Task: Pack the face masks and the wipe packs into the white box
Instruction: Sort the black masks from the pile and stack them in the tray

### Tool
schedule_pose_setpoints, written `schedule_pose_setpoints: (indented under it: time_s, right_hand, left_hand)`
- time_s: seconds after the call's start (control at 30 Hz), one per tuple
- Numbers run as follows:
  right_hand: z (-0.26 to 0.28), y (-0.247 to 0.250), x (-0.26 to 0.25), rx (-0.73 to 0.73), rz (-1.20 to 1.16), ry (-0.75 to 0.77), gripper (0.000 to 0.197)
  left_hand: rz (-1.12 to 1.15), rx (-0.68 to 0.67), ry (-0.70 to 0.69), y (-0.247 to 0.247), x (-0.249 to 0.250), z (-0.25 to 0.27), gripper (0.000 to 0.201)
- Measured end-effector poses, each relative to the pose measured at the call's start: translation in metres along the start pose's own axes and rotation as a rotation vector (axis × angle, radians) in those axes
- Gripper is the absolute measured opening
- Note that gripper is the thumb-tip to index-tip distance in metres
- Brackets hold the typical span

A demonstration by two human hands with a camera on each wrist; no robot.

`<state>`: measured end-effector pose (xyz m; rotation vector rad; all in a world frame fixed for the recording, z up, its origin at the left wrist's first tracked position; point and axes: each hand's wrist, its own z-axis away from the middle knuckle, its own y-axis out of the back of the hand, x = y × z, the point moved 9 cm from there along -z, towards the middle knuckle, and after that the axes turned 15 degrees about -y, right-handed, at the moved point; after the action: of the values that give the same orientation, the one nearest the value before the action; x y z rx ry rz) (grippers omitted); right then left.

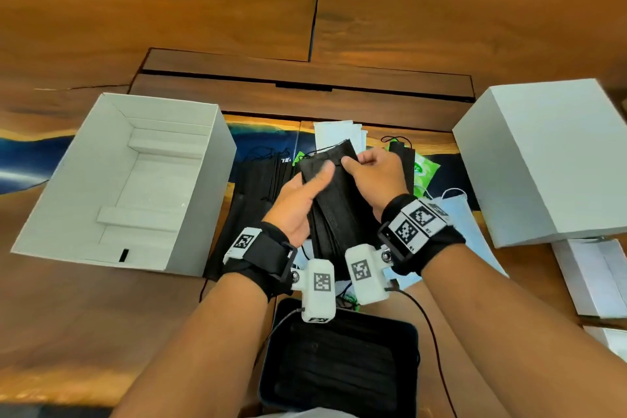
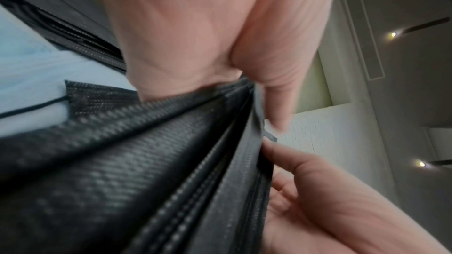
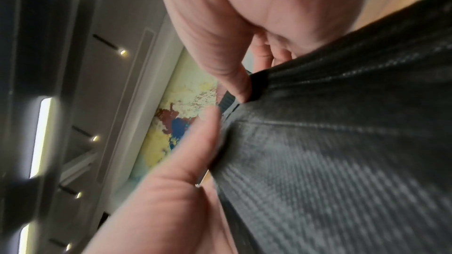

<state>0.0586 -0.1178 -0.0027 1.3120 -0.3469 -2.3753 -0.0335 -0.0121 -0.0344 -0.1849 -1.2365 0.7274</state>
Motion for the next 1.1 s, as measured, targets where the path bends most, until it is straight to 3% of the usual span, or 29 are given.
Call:
schedule_pose_setpoints:
  time_s: [0.1,0.2,0.27,0.3,0.47,0.53,0.67,0.8,1.0,1.1]
  right_hand:
    - [0.002,0.002,0.015,-0.099,-0.066,-0.106,0.029]
    - [0.017,-0.012,0.037,-0.465,-0.137,-0.334,0.058]
    - [0.038,-0.022,0.039,-0.656,-0.222,-0.387,0.046]
    - [0.043,-0.024,0.037,-0.675,-0.269,-0.376,0.039]
    - [0.031,-0.002,0.023,-0.479,-0.398,-0.278,0.035]
    - [0.036,-0.005,0.026,-0.451,-0.36,-0.293,0.036]
    - [0.047,-0.018,0.029,-0.489,-0.266,-0.304,0.05]
    - [0.051,-0.012,0.014,-0.616,-0.329,-0.263,0.037]
    - [0.052,0.013,-0.022,-0.5,-0.373,-0.069,0.008]
    - [0.049,0.027,-0.025,-0.544,-0.27,-0.023,0.016]
  left_hand:
    - [-0.017,0.106,-0.037,0.016,0.002,-0.005,0.037]
    - [0.073,0.126,-0.057,0.018,0.013,-0.008,0.037]
    - [0.106,0.116,-0.059,0.011,0.017,-0.009,0.037]
    - [0.099,0.107,-0.061,0.006,0.018,-0.009,0.036]
    - [-0.078,0.082,-0.033,0.005,0.011,0.002,0.023]
    - [-0.073,0.107,-0.006,0.003,0.004,0.007,0.029]
    - [-0.078,0.127,-0.02,-0.001,0.013,0.007,0.026]
    - [-0.015,0.182,-0.109,0.005,0.04,0.001,0.028]
    - [0.114,0.125,-0.26,-0.006,0.079,-0.005,0.038]
    - [0.146,0.044,-0.219,-0.008,0.078,0.006,0.042]
